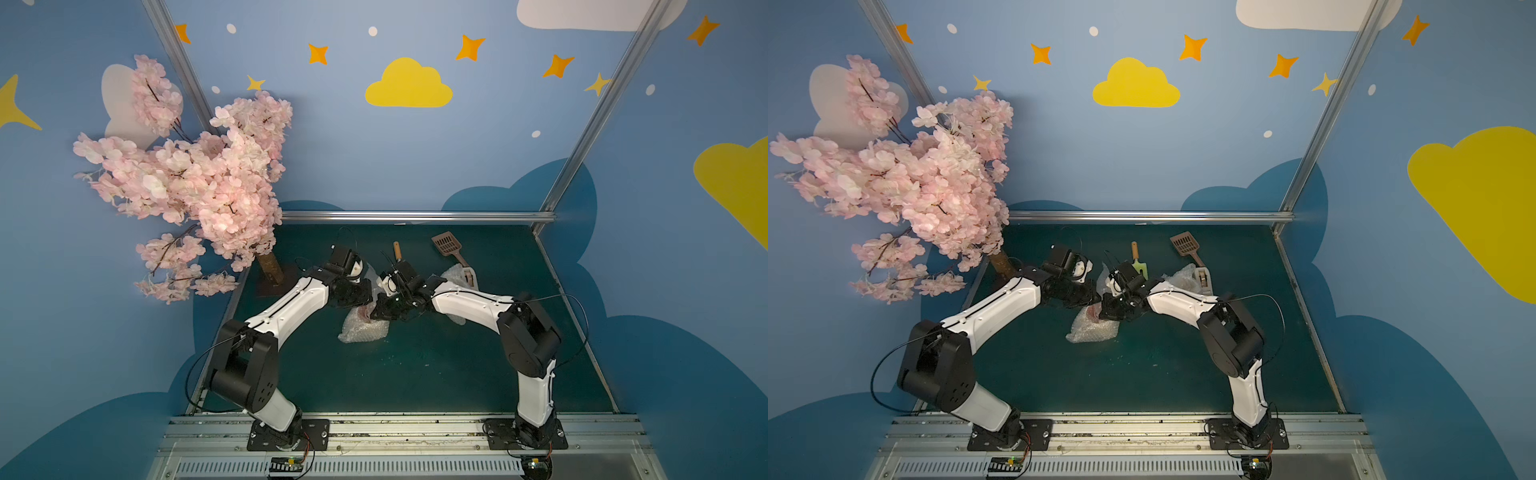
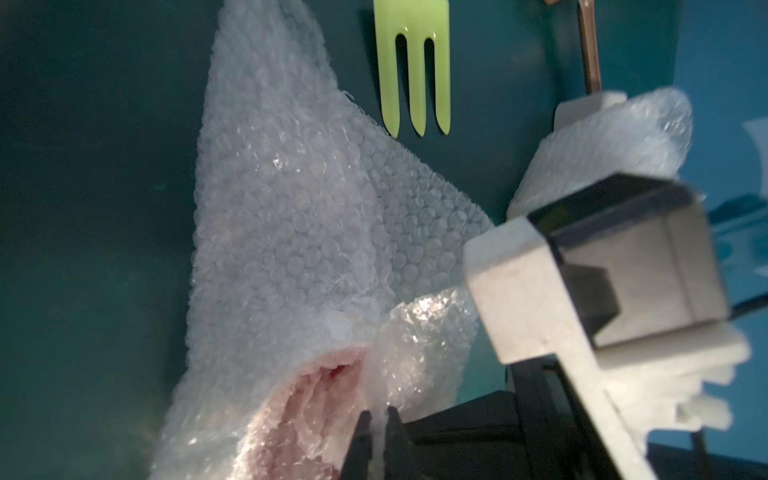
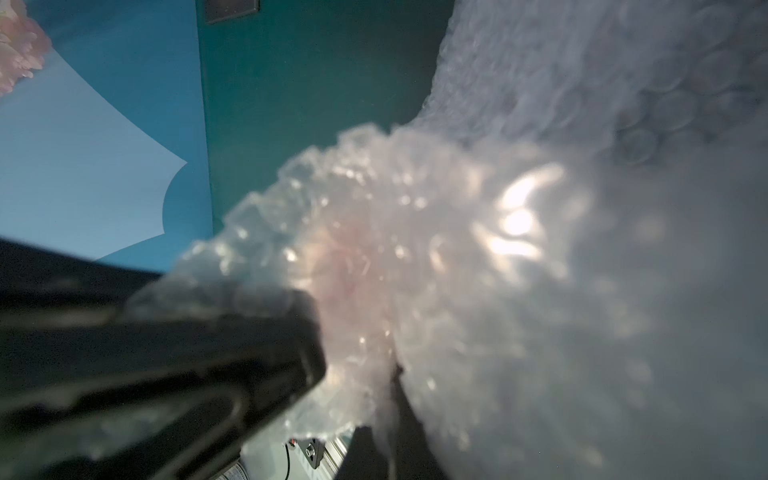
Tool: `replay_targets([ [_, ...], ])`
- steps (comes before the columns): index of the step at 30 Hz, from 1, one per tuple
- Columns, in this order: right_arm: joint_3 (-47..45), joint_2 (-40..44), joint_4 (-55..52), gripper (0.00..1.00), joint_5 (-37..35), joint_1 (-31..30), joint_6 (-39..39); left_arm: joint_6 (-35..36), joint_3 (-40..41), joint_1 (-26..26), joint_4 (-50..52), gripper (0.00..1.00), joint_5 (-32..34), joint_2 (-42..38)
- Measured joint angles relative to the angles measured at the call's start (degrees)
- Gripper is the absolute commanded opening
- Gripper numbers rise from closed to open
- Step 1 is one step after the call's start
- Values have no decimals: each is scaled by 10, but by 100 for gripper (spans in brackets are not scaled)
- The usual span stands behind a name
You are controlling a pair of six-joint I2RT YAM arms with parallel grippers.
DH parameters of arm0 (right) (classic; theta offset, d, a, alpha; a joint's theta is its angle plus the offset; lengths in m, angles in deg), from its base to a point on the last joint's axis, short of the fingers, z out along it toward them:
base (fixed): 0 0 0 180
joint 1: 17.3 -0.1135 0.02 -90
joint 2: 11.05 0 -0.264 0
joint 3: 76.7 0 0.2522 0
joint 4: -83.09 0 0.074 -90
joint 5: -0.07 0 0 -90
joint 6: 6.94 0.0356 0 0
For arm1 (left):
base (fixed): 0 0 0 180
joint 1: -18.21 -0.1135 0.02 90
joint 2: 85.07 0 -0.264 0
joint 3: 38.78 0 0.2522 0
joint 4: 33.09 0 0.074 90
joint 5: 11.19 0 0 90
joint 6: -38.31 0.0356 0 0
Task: Wrap mugs in bubble wrap
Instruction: Wrap the mug in bubble wrap.
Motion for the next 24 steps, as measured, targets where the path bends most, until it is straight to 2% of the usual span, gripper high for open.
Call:
replay_targets([
  [9,0,0,-1,0,-2,2,5,6,-19,18,76,3,50,13],
  [16,-3,1,-6,0,-3,2,8,11,-79,45,127,3,81,116],
  [21,-32,29,7,26,-19,3,13,20,-125,50,170,3,88,171],
  [24,-57,66,14,36,-33,9,9,30,-139,51,187,3,87,181],
])
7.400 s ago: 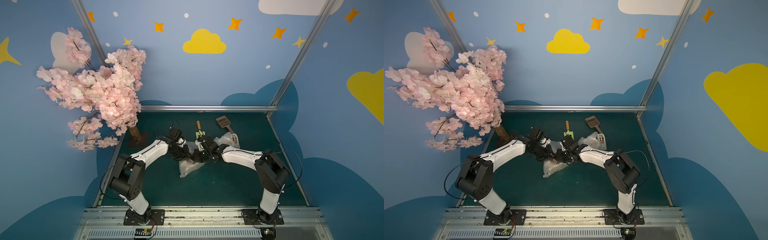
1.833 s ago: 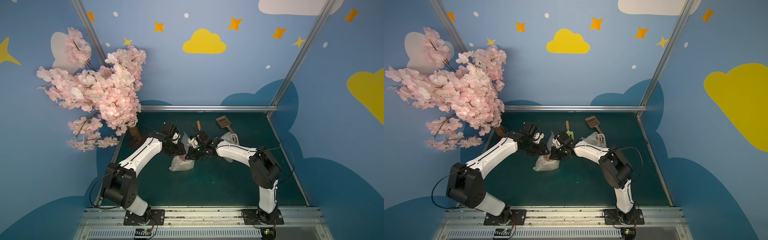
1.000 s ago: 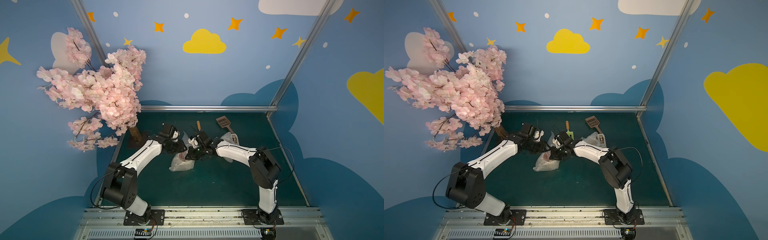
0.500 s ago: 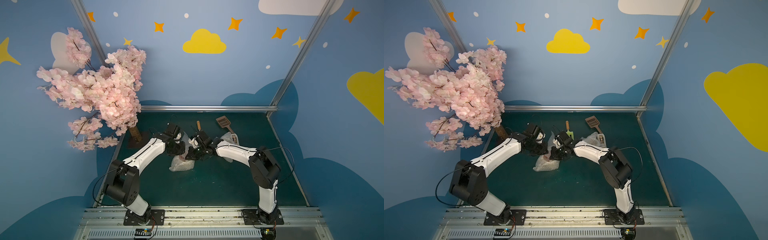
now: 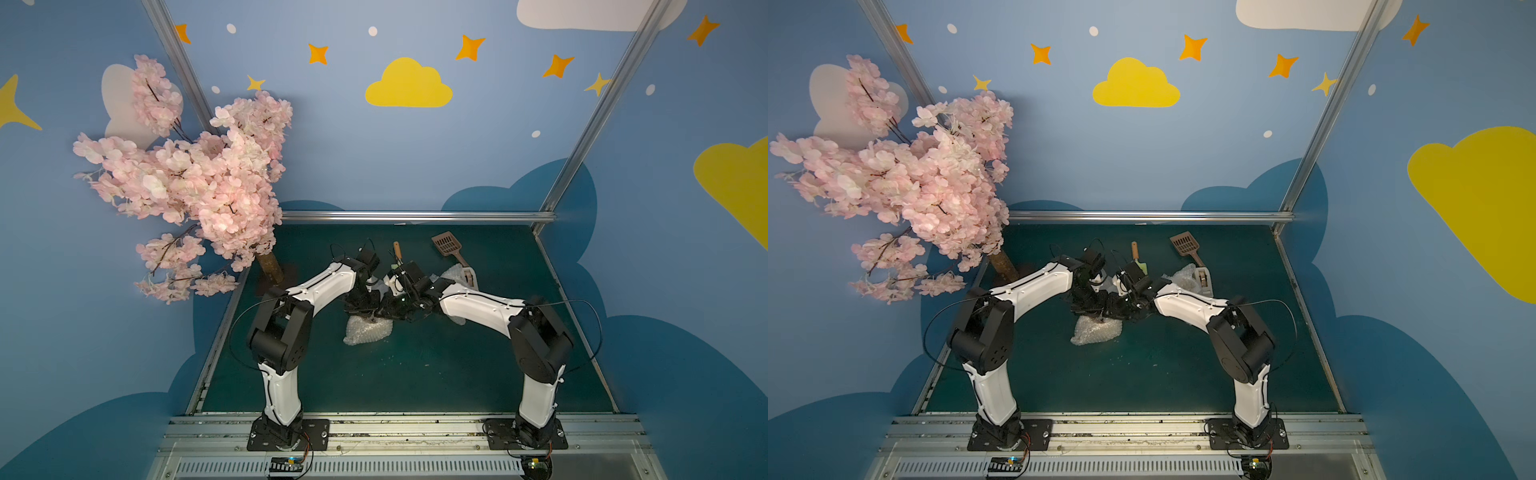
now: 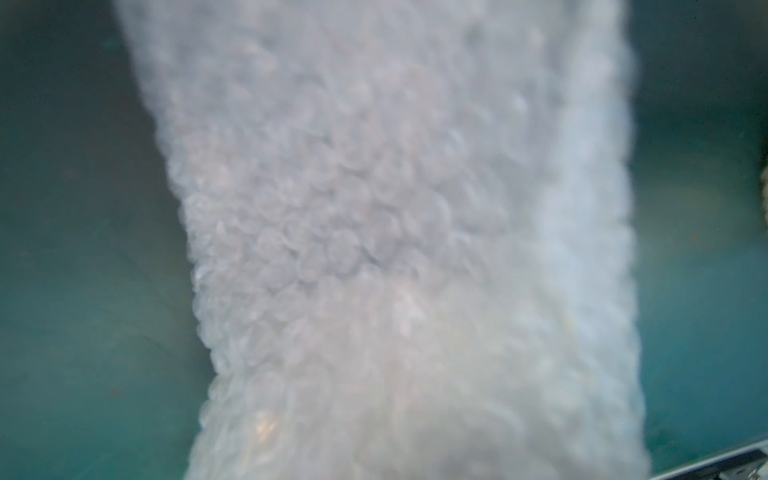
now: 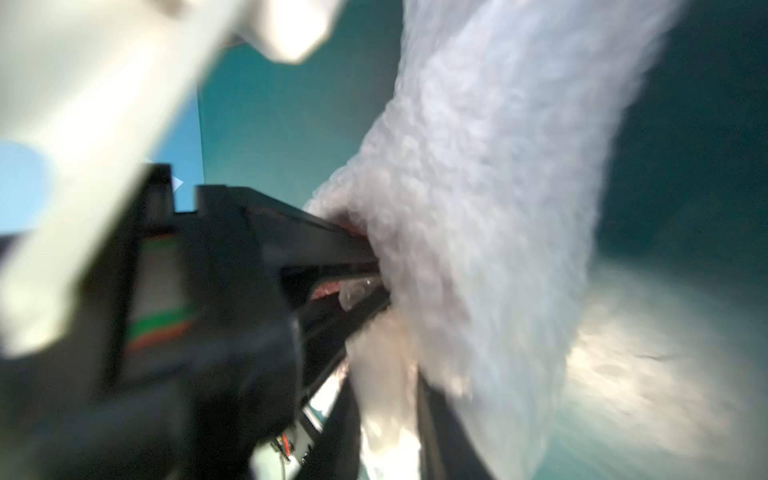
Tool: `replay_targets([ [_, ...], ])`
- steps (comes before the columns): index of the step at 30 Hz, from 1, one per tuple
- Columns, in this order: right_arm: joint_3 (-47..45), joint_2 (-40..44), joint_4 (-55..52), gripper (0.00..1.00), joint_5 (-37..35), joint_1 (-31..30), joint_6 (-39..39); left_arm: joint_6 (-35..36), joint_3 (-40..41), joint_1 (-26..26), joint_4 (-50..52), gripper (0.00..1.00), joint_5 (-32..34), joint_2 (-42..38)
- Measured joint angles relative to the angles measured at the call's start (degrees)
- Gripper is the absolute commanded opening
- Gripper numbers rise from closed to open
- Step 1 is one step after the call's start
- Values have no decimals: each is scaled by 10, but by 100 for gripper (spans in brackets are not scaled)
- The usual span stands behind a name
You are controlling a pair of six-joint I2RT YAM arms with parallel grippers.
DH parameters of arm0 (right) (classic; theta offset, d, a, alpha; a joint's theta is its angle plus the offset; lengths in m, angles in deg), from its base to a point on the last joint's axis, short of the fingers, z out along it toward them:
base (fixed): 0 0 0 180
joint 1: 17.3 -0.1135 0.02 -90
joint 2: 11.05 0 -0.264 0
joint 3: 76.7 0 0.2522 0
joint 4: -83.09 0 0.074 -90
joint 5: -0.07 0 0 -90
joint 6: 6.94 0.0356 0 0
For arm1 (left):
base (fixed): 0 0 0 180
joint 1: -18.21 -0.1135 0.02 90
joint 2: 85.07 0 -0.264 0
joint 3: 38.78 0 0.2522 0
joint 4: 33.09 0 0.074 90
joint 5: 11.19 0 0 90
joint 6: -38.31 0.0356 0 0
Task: Wrap mugs in bubble wrap
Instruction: Wrap the mug in bubble wrap.
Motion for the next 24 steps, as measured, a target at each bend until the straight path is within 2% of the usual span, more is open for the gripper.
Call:
replay_targets([
  [1,-10,15,-2,42,-7,1,0,6,-1,1,-2,3,0,2],
  [5,-48,74,-16,52,-26,10,-11,27,14,3,-17,3,5,2],
  [10,-78,103,-14,56,-27,32,-24,50,27,8,-37,3,8,2],
  [17,-91,52,42,61,25,54,-39,72,61,9,-80,3,7,-20],
  [24,-25,-17,31,58,31,34,-66,81,65,8,-89,3,8,-22],
])
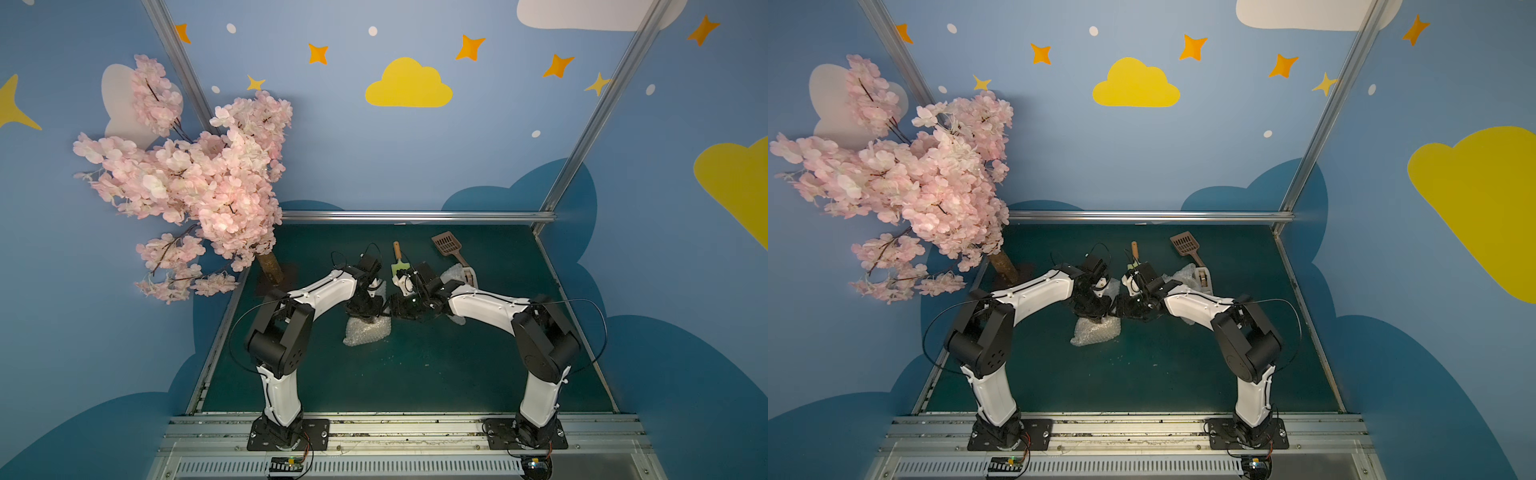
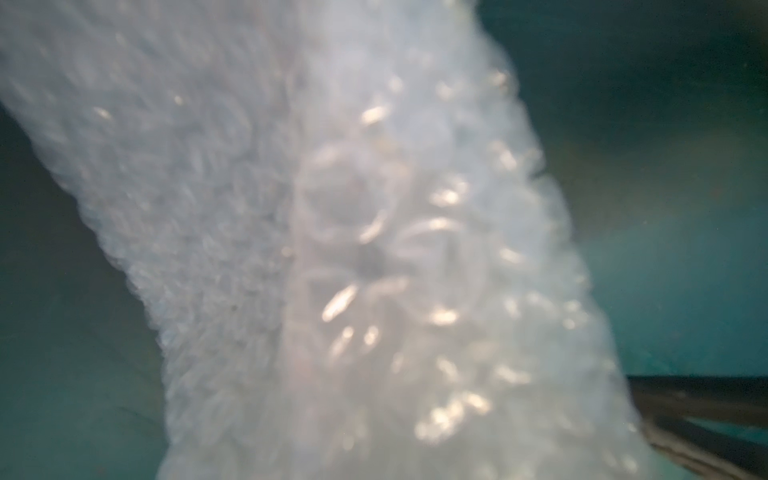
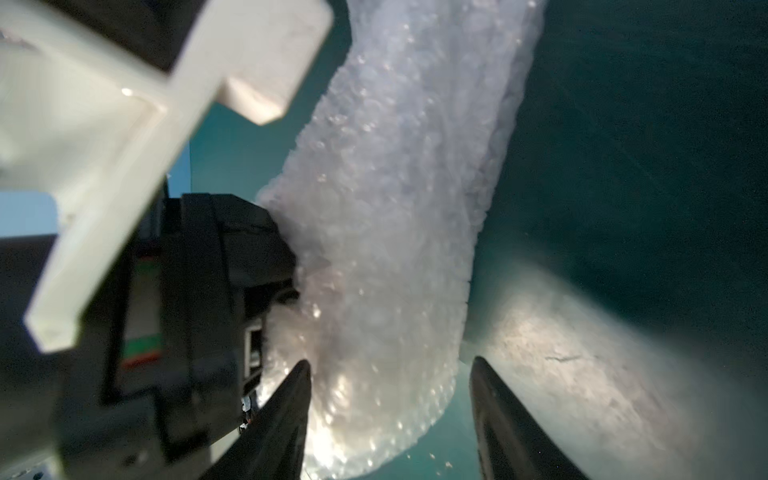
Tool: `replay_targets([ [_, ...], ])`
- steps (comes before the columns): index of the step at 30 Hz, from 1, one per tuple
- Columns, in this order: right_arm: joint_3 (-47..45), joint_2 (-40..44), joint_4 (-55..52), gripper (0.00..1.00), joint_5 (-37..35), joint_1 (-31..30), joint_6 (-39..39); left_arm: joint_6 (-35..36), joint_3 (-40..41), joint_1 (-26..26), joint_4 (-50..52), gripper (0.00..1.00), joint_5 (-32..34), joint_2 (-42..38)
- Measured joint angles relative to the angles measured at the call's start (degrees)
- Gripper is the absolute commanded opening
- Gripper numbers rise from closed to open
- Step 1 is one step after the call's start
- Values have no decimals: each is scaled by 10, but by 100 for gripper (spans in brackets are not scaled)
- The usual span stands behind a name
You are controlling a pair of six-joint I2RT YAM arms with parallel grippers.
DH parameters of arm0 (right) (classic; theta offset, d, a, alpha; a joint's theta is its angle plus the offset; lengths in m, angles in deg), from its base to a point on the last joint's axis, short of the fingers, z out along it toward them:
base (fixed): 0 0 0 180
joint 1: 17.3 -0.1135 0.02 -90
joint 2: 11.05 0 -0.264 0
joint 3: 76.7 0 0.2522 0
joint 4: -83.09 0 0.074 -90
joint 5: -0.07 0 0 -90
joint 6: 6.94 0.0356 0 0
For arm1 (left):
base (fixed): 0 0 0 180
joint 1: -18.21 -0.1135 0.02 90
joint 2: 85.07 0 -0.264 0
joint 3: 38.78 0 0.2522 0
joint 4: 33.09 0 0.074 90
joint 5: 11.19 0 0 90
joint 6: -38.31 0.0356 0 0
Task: Wrap mugs in bubble wrap
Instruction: Wrap the mug in bubble wrap.
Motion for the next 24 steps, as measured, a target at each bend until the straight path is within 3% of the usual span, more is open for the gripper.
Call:
replay_targets([
  [3,27,-17,-16,54,-9,-7,0,3,0,-5,-1,3,4,-2],
  [12,76,-54,-55,27,-32,-22,23,8,14,-10,-16,7,2,-14],
  [18,100,-57,-83,1,-73,-32,35,10,20,-9,-13,26,1,-34],
  [24,136,-64,-137,0,-116,-43,26,12,22,-12,-2,39,7,-57],
])
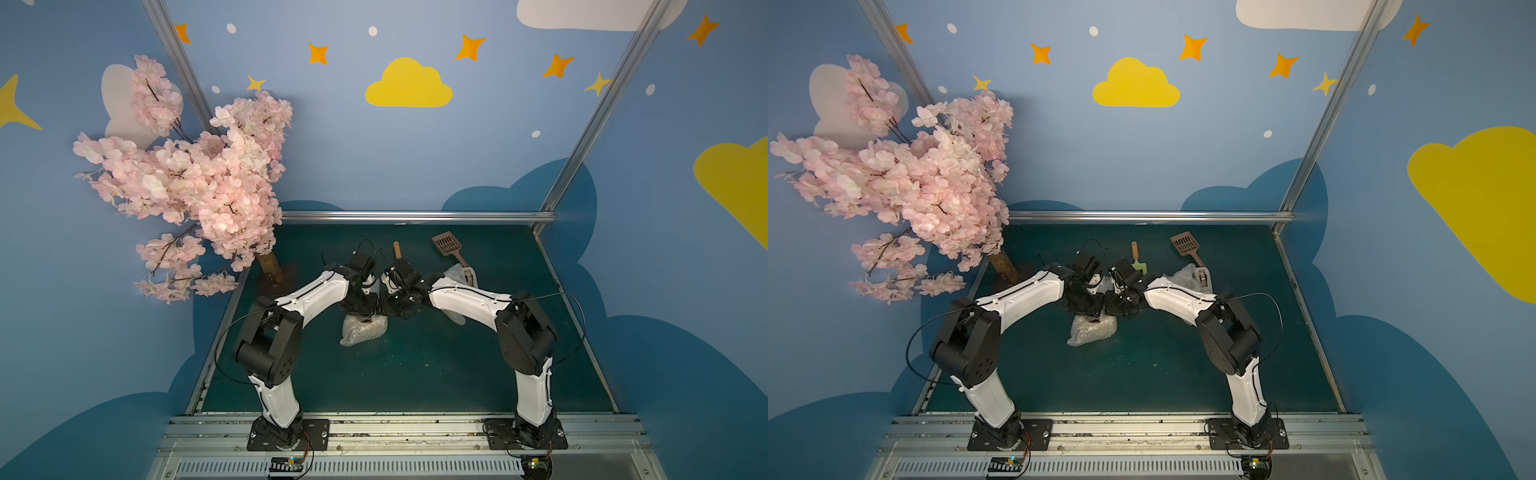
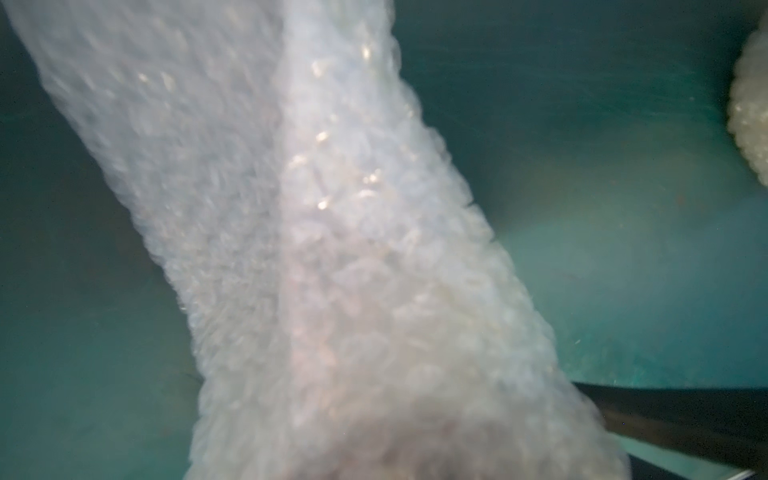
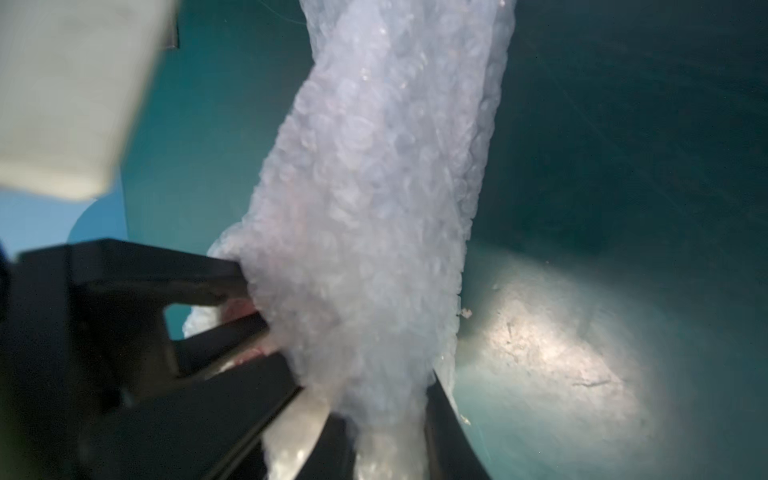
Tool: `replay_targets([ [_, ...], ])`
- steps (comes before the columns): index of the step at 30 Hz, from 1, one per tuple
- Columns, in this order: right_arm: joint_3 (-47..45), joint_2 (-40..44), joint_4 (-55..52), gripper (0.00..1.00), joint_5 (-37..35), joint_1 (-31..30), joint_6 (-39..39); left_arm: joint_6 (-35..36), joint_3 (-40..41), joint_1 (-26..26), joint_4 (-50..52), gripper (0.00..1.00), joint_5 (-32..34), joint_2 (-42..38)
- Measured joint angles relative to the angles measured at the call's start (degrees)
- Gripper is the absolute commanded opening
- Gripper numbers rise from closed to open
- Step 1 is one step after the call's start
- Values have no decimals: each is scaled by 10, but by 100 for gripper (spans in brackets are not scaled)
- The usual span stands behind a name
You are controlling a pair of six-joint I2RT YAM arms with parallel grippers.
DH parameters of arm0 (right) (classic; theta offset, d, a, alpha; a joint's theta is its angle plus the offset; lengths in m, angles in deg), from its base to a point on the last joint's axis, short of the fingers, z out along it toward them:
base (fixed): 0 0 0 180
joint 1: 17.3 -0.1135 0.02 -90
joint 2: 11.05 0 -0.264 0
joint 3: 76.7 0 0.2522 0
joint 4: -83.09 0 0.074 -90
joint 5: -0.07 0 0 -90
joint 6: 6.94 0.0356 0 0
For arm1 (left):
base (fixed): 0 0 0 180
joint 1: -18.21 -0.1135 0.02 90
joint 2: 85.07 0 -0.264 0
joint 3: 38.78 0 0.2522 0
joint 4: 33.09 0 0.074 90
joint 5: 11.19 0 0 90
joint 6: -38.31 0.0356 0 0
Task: Wrap mugs in bubble wrap
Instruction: Wrap the mug in bubble wrap.
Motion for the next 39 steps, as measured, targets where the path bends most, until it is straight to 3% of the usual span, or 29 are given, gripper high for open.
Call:
replay_targets([
  [8,41,-16,-56,0,-30,-7,-14,-4,0,-20,9,40,-34,-22],
  [17,42,-12,-84,0,-56,-7,-29,-33,8,-27,-8,31,-87,-34],
  [25,14,24,-129,0,-90,-6,-54,-82,30,-21,-45,37,-154,-37],
  [28,14,25,-141,0,-92,-5,-66,-97,27,-21,-42,43,-166,-40],
  [39,-48,73,-154,0,-54,27,-189,-113,-66,-37,12,50,-153,-54],
])
